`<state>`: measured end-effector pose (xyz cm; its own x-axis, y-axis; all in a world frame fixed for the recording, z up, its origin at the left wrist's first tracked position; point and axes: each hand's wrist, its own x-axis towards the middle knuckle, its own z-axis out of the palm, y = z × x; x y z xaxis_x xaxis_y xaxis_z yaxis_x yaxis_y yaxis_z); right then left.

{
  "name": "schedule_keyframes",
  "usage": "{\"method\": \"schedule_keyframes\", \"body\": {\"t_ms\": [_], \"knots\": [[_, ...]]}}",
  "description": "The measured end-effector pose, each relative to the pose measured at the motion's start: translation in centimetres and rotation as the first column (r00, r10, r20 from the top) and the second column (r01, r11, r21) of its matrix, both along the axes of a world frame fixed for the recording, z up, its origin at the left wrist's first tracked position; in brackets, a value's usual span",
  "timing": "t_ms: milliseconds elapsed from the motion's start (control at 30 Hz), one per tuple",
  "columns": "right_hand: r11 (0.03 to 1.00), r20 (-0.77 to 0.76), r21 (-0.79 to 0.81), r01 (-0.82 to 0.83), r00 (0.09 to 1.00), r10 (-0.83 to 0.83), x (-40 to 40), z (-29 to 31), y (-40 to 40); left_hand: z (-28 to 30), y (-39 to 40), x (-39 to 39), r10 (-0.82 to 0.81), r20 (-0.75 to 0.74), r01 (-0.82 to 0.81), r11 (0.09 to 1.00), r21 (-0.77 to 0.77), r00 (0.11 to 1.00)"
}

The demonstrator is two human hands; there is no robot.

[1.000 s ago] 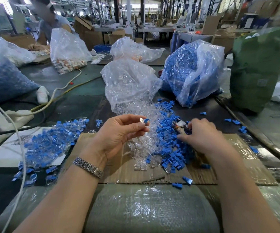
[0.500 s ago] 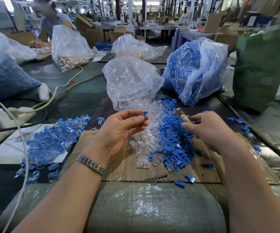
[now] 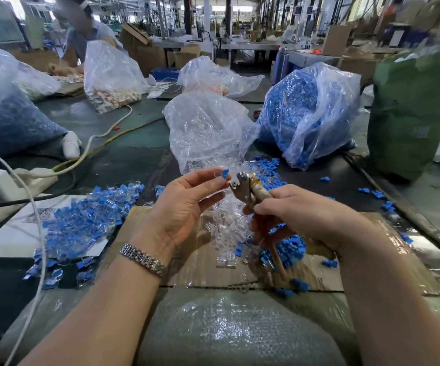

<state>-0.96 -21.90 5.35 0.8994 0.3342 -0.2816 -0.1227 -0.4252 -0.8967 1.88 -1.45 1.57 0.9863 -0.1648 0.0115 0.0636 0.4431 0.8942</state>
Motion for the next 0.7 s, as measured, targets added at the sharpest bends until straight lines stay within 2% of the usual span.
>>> {"method": "schedule_keyframes", "body": {"t_ms": [367, 567, 700], "knots": [[0.998, 0.006, -0.017, -0.055, 0.998, 0.055, 0.0, -0.3, 1.0, -0.2, -0.4, -0.2, 0.061, 0.055, -0.067, 0.989, 0.128, 0.997], [0.996, 0.123, -0.087, -0.004, 0.992, 0.015, -0.2, -1.1, 1.6, -0.5, -0.5, -0.3, 0.063, 0.109, -0.082, 0.979, 0.186, 0.992], [0.995, 0.125, -0.098, -0.001, 0.992, 0.013, -0.1, -1.2, 1.8, -0.7, -0.3, -0.1, 0.081, 0.141, -0.112, 0.967, 0.228, 0.987]]}}
